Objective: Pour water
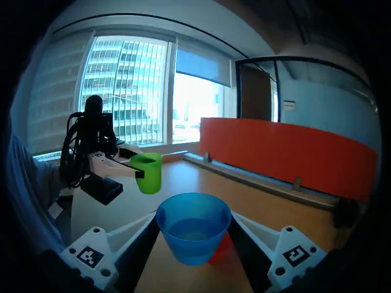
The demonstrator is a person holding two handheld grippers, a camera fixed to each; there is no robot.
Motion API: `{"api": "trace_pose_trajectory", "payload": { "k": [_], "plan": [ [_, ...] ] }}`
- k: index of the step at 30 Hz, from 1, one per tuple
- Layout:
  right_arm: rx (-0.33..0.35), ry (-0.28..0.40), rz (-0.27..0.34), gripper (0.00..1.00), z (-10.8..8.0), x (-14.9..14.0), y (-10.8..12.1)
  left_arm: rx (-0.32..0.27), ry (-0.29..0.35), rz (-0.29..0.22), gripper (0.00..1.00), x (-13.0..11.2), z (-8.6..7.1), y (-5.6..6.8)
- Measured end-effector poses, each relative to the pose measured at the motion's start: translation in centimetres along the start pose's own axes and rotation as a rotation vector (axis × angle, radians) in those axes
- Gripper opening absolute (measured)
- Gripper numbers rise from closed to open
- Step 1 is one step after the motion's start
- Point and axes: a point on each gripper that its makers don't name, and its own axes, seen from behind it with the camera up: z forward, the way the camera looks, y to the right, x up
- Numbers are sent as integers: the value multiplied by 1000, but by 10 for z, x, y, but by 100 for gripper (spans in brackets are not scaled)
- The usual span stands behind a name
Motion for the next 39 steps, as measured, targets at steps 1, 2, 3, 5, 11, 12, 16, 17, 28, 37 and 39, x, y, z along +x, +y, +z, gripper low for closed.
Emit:
{"api": "trace_pose_trajectory", "payload": {
  "k": [1, 2, 3, 5, 11, 12, 16, 17, 28, 37, 39],
  "plan": [
    [-1, 6, 1, 92, 0, 2, 0, 0, 9, 2, 87, 3, 0, 1],
    [-3, 12, 1, 91, -1, 5, 1, -1, 18, 4, 87, 6, -1, 3],
    [-4, 17, 1, 92, -1, 8, 1, -1, 25, 5, 87, 9, -1, 4],
    [-8, 25, 0, 92, -2, 12, 2, -3, 38, 5, 87, 13, -2, 7],
    [-14, 39, -11, 92, -2, 23, 5, -18, 52, 0, 87, 20, 1, 16],
    [-14, 41, -14, 92, -2, 24, 6, -20, 53, 0, 87, 20, 1, 18],
    [-14, 48, -22, 92, -3, 31, 7, -30, 53, -2, 87, 20, 3, 25],
    [-14, 49, -25, 92, -3, 33, 7, -34, 54, -3, 87, 19, 3, 27],
    [-23, 68, -91, 92, -2, 60, 13, -61, 50, -9, 87, 16, 7, 44],
    [-31, 87, -204, 91, 1, 88, 14, -79, 47, -4, 87, 14, 9, 57],
    [-33, 89, -233, 91, 2, 94, 15, -82, 46, -3, 87, 14, 10, 59]
  ]
}}
